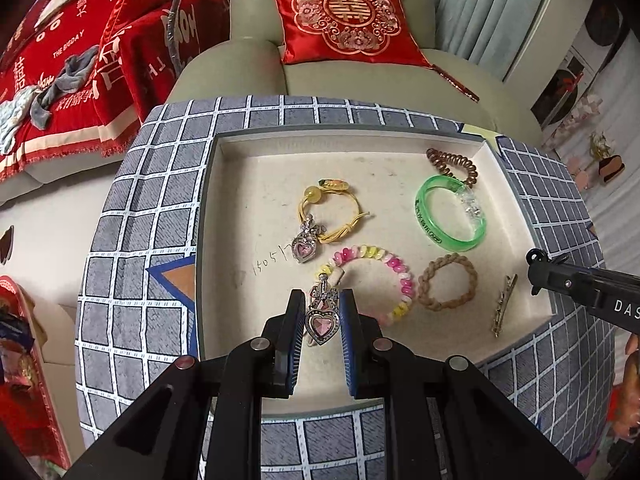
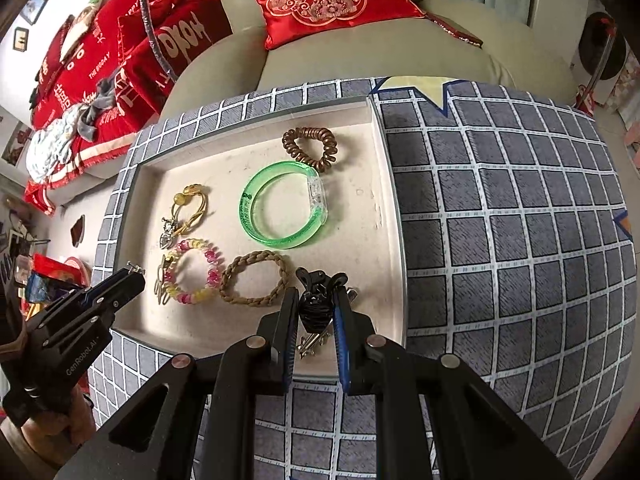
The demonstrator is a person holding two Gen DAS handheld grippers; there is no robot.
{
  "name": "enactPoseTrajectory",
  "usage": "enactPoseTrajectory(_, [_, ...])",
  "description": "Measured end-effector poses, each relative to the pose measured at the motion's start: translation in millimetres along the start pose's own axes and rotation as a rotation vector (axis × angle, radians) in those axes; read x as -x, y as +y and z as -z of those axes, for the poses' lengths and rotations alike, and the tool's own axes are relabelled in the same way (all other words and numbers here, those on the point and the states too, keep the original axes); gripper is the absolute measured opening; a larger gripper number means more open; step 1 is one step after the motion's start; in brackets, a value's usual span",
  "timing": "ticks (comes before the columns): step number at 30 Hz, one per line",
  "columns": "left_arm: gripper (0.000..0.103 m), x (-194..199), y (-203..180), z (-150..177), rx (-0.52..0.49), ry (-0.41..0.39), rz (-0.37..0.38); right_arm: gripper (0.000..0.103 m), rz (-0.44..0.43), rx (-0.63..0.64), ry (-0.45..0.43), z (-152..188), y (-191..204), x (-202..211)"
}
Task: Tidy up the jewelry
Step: 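Carry both items over the tray while the right tool opens to drop the claw clip, then open the left tool to release the heart pendant into the tray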
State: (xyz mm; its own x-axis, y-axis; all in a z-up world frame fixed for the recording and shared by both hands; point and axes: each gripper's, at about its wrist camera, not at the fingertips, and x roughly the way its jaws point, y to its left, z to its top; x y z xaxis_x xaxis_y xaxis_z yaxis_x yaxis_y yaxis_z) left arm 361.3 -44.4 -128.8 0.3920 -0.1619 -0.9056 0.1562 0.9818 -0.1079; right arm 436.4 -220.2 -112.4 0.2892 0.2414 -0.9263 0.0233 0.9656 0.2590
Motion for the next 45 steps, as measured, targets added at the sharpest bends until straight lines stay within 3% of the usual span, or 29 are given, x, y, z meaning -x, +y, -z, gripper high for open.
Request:
enactPoseTrajectory(18, [0.032,-31,-3,-13,-0.016,0.014,-0.062,0.018,0.007,0.007,0.047,-13,3,-38])
enactPoseTrajectory(26, [0.033,-34,-12,-14,-0.077,0.009,-0.091,0.019,0.003,-0.005,0.074,-11,0,-48])
enactPoseTrajectory(27, [0.033,-34,-13,-14,-0.079,0.009,-0.095,0.021,0.003,-0.007,0.073,-11,0,-48])
enactPoseTrajectory(29, [0.033,-33,-14,-14,-0.079,0.009,-0.099,0.042,-0.004,-0.006,0.069,-12,1,-48])
enactPoseTrajectory(31, [0.033,-33,-15,-14,-0.078,0.012,-0.101,0.052,-0.004,-0.004,0.064,-12,3,-47])
enactPoseTrajectory(36, [0.033,-32,-16,-13,-0.074,0.021,-0.105,0.054,-0.044,-0.038,0.051,-11,1,-38])
enactPoseTrajectory(40, [0.033,-32,-16,-11,-0.068,0.022,-0.109,0.065,-0.070,-0.055,0.022,-9,-1,-24])
enactPoseTrajectory(45, [0.033,-29,-16,-12,-0.059,0.013,-0.102,0.066,-0.097,-0.082,-0.010,-5,-2,-7])
